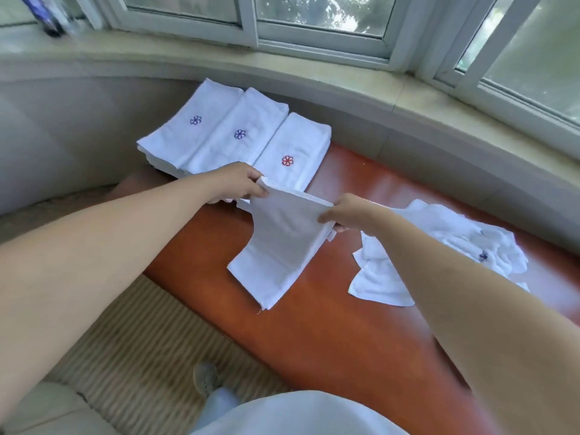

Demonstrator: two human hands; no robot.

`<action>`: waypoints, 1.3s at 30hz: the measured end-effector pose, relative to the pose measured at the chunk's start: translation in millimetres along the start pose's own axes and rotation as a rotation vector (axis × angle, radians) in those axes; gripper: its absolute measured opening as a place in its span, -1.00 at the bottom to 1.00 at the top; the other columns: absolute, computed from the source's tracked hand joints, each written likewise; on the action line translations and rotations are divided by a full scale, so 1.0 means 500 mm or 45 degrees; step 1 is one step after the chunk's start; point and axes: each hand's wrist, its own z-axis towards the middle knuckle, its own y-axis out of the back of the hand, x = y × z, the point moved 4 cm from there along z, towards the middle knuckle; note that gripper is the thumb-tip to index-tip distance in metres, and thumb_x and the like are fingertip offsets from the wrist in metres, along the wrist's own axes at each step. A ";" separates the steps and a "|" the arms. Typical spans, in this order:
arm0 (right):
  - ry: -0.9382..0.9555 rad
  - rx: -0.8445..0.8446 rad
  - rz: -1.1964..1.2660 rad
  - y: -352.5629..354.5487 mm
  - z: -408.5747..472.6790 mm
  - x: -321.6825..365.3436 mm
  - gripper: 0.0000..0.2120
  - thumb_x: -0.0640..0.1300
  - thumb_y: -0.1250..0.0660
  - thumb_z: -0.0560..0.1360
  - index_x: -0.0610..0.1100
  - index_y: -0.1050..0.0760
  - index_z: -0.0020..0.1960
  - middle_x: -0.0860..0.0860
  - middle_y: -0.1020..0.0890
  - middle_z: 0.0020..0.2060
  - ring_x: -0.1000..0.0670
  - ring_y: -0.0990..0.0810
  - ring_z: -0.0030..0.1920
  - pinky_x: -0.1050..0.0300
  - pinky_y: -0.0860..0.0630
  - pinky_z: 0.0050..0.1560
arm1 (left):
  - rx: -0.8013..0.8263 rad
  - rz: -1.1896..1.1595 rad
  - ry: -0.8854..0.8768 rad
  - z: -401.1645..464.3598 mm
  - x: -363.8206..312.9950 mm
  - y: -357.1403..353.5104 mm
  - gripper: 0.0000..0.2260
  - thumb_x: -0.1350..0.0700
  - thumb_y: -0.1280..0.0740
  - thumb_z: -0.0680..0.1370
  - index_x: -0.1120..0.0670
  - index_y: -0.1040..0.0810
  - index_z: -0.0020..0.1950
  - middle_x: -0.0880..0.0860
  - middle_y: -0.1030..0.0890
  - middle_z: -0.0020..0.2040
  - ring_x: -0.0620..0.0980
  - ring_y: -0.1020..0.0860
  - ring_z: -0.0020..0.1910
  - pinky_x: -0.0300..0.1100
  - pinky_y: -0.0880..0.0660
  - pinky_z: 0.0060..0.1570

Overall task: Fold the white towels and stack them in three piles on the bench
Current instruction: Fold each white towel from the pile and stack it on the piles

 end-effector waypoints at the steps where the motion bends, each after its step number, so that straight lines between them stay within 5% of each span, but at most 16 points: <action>1: 0.014 -0.031 -0.020 -0.003 -0.003 0.040 -0.84 -0.11 -0.41 0.47 -0.22 -0.61 -0.09 -0.16 -0.74 -0.19 -0.02 -0.60 -0.29 0.02 -0.61 -0.06 | -0.008 -0.043 -0.002 -0.019 0.015 0.031 -0.83 0.16 -0.51 0.52 0.02 -0.64 -0.26 -0.08 -0.60 -0.31 -0.10 -0.54 -0.27 -0.17 -0.50 -0.12; 3: 0.046 -0.094 -0.083 -0.010 -0.017 0.123 -0.84 -0.07 -0.45 0.46 -0.17 -0.61 -0.08 -0.09 -0.63 -0.24 -0.07 -0.55 -0.30 0.08 -0.55 -0.24 | -0.051 -0.077 -0.030 -0.056 0.043 0.101 -0.89 0.12 -0.51 0.52 0.00 -0.68 -0.21 -0.11 -0.65 -0.23 -0.12 -0.59 -0.17 -0.20 -0.59 -0.01; 5: 0.074 -0.144 -0.157 -0.022 -0.032 0.205 -0.81 -0.02 -0.45 0.44 -0.12 -0.57 -0.07 -0.04 -0.48 -0.32 -0.04 -0.41 -0.38 0.17 -0.36 -0.38 | -0.125 -0.050 -0.035 -0.097 0.069 0.177 -0.88 -0.01 -0.54 0.46 -0.01 -0.68 -0.11 -0.11 -0.63 -0.16 -0.07 -0.53 -0.13 -0.26 -0.57 -0.14; 8: 0.107 -0.286 -0.164 -0.048 -0.045 0.316 -0.74 0.01 -0.42 0.49 -0.02 -0.56 0.15 -0.01 -0.49 -0.24 -0.02 -0.44 -0.34 0.21 -0.42 -0.45 | -0.212 -0.033 -0.031 -0.155 0.108 0.278 -0.77 -0.13 -0.55 0.38 -0.07 -0.70 -0.04 -0.02 -0.57 -0.09 -0.03 -0.49 -0.12 -0.13 -0.50 -0.13; 13: 0.274 -0.479 0.114 -0.119 -0.029 0.479 -0.83 -0.13 -0.28 0.60 -0.17 -0.58 0.12 -0.09 -0.61 -0.29 -0.03 -0.59 -0.44 0.25 -0.47 -0.46 | -0.406 -0.134 -0.167 -0.243 0.163 0.411 -0.78 0.02 -0.49 0.48 0.13 -0.66 0.02 -0.08 -0.63 -0.14 -0.19 -0.59 -0.35 -0.25 -0.35 -0.35; 16: 0.356 -0.357 0.529 -0.174 -0.021 0.546 -0.82 -0.21 -0.26 0.63 -0.11 -0.57 0.18 -0.11 -0.75 -0.21 -0.04 -0.74 -0.27 0.21 -0.61 -0.33 | -0.451 -0.265 -0.185 -0.302 0.201 0.469 -0.93 0.06 -0.50 0.50 0.01 -0.66 -0.08 -0.12 -0.68 -0.18 -0.15 -0.62 -0.35 -0.22 -0.42 -0.29; 19: 0.390 -0.302 0.743 -0.211 -0.004 0.563 -0.82 -0.26 -0.28 0.58 -0.16 -0.59 0.13 -0.15 -0.76 -0.08 -0.06 -0.76 -0.12 0.18 -0.66 -0.15 | -0.384 -0.418 -0.163 -0.341 0.233 0.469 -0.82 0.12 -0.53 0.48 0.02 -0.58 0.00 -0.05 -0.64 -0.13 -0.08 -0.65 -0.30 -0.27 -0.48 -0.37; 25: 0.118 -0.266 0.807 -0.276 0.040 0.398 -0.72 -0.11 -0.22 0.37 -0.16 -0.68 -0.10 -0.19 -0.74 -0.21 -0.17 -0.75 -0.19 0.08 -0.67 -0.18 | 0.048 -0.414 -0.017 -0.313 0.294 0.219 -0.81 0.22 -0.51 0.48 0.05 -0.55 0.01 -0.01 -0.64 -0.12 -0.03 -0.69 -0.23 -0.26 -0.54 -0.36; 28: -0.054 -0.267 0.644 -0.320 0.077 0.235 -0.68 0.04 -0.26 0.51 -0.17 -0.66 -0.08 -0.16 -0.71 -0.23 -0.11 -0.72 -0.28 0.09 -0.67 -0.24 | 0.140 -0.381 0.091 -0.257 0.350 0.029 -0.83 0.24 -0.47 0.51 0.06 -0.54 0.00 0.04 -0.64 -0.08 -0.08 -0.68 -0.26 -0.24 -0.60 -0.29; 31: -0.101 -0.269 0.258 -0.377 0.119 0.064 -0.92 -0.18 -0.40 0.48 -0.16 -0.66 -0.09 -0.10 -0.65 -0.24 -0.09 -0.66 -0.28 -0.07 -0.71 -0.12 | 0.167 -0.358 0.186 -0.199 0.403 -0.152 -0.86 0.25 -0.43 0.51 0.09 -0.53 0.00 0.08 -0.64 -0.08 -0.08 -0.67 -0.25 -0.15 -0.65 -0.22; 36: -0.220 -0.145 0.041 -0.441 0.134 -0.131 -0.82 -0.30 -0.31 0.42 -0.06 -0.61 -0.12 0.11 -0.62 -0.10 -0.04 -0.62 -0.11 -0.02 -0.63 -0.08 | 0.399 -0.278 0.257 -0.144 0.436 -0.374 -0.81 0.20 -0.44 0.52 0.09 -0.55 0.11 0.03 -0.65 0.00 -0.08 -0.67 -0.20 -0.18 -0.67 -0.21; 39: -0.267 -0.084 -0.030 -0.441 0.131 -0.200 -0.80 -0.31 -0.27 0.45 -0.05 -0.58 -0.10 0.05 -0.62 -0.06 0.03 -0.56 -0.21 0.04 -0.57 -0.12 | 0.548 -0.258 0.299 -0.132 0.434 -0.422 -0.82 0.13 -0.44 0.53 0.07 -0.58 0.12 0.04 -0.63 0.08 -0.07 -0.68 -0.08 -0.19 -0.67 -0.12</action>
